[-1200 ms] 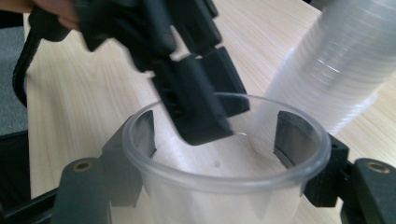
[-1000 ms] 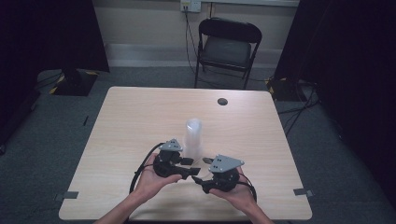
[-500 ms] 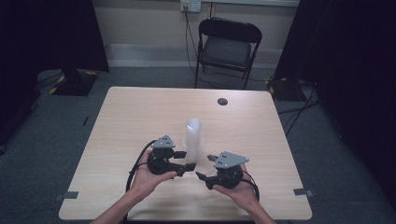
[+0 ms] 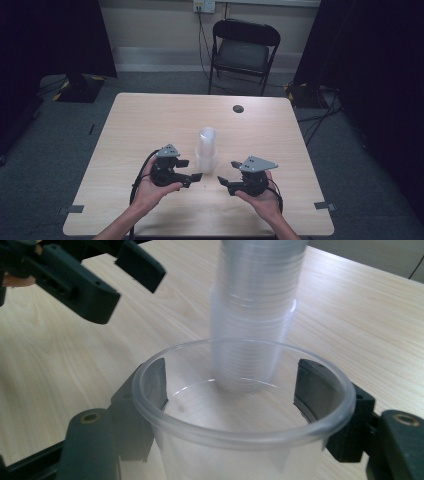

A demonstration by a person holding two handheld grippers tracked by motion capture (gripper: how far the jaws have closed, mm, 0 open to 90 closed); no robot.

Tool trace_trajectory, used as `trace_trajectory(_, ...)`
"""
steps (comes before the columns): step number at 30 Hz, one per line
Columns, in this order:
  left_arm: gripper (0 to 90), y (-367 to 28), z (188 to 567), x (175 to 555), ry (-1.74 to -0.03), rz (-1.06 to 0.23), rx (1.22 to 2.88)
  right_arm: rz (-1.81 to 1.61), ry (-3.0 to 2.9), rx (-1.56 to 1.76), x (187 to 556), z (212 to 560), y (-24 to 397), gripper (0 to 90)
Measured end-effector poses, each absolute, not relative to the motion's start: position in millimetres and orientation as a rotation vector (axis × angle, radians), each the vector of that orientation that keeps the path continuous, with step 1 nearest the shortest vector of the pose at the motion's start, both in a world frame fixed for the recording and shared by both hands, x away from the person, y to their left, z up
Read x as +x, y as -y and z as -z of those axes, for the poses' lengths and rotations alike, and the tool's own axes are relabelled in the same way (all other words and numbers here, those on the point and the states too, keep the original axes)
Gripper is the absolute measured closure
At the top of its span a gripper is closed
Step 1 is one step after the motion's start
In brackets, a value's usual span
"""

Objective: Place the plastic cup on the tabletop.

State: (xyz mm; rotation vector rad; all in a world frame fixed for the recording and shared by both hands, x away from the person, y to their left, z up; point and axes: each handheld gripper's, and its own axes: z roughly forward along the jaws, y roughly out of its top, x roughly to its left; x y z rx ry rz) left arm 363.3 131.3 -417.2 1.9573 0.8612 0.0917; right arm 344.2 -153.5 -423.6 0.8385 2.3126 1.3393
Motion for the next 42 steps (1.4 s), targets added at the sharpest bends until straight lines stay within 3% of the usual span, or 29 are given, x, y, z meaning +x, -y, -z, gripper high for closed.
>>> trace_trajectory(5, 16.8, -137.0, 419.9, 364.3, -0.865, -0.095, 1.928, -1.341, -2.290, 0.870, 350.6, 423.0, 157.8, 29.1)
trace_trajectory(15, 16.1, -147.0, 424.0, 356.0, -0.836, -0.201, 1.965, -1.350, -2.222, 0.925, 363.9, 415.3, 167.3, 28.9)
trace_trajectory(32, 16.2, -180.1, 434.8, 345.6, -0.908, -0.253, 1.946, -1.331, -2.112, 1.019, 404.2, 406.1, 172.8, 28.8)
trace_trajectory(42, 16.3, -180.0, 451.9, 339.8, -0.909, -0.300, 1.970, -1.328, -2.072, 1.047, 427.9, 403.3, 171.0, 28.7)
